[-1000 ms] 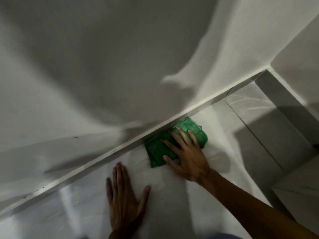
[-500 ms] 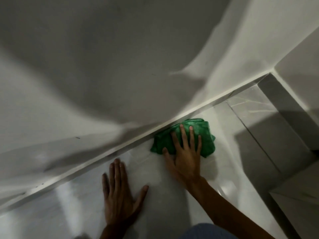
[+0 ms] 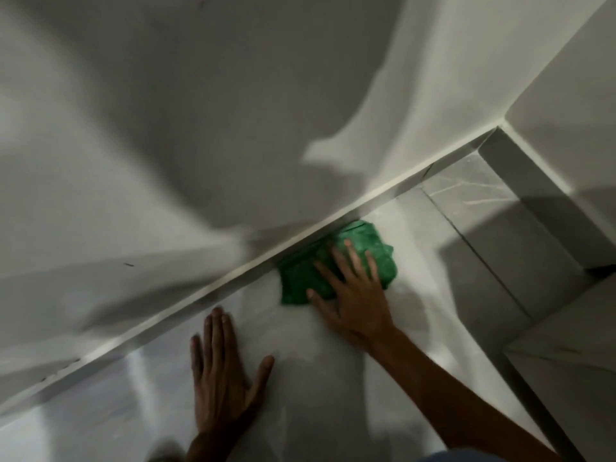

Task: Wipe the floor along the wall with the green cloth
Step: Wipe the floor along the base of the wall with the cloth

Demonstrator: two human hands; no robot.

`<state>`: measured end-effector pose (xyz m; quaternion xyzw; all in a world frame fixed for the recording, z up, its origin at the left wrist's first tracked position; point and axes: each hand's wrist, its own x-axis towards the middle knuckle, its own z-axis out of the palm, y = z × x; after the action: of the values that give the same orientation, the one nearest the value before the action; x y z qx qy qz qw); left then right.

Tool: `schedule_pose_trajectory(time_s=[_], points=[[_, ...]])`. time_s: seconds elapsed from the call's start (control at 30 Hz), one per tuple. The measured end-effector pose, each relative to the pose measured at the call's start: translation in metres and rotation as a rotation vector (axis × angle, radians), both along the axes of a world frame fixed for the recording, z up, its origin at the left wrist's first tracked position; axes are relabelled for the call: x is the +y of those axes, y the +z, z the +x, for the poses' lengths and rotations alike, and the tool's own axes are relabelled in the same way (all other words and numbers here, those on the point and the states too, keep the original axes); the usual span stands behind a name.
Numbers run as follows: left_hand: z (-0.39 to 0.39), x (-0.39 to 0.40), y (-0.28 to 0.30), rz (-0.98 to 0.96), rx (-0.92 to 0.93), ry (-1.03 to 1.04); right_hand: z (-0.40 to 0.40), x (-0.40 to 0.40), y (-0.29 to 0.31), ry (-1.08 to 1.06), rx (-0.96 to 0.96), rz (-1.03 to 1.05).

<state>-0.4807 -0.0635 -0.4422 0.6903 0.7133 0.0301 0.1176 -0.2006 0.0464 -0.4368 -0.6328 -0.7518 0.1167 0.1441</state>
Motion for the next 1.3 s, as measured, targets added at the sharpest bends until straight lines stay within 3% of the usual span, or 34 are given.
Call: schedule_pose_trajectory(time_s=[0.1,0.27,0.53,0.7,0.83,1.07,1.3], points=[[0.001,-0.001,0.002,-0.009,-0.024,0.003,0.017,0.016,0.005,-0.101,-0.034,-0.063],[0.002,-0.001,0.002,0.019,-0.039,0.006,-0.019,0.009,0.008,-0.166,0.007,-0.114],[0.0,-0.002,-0.001,0.022,-0.03,0.008,-0.075,-0.022,0.001,-0.003,0.104,-0.026],[0.0,-0.002,-0.001,0.012,-0.023,0.01,-0.032,-0.013,-0.001,0.222,0.01,-0.001],[0.003,-0.001,0.003,-0.025,0.001,0.001,0.01,0.004,0.002,0.163,-0.061,-0.098],[0.004,0.002,0.001,-0.032,0.036,0.016,-0.042,-0.012,0.008,0.058,-0.009,-0.092],[0.004,0.0,0.001,-0.013,0.043,-0.004,-0.044,-0.013,-0.004,0.339,0.013,-0.035]])
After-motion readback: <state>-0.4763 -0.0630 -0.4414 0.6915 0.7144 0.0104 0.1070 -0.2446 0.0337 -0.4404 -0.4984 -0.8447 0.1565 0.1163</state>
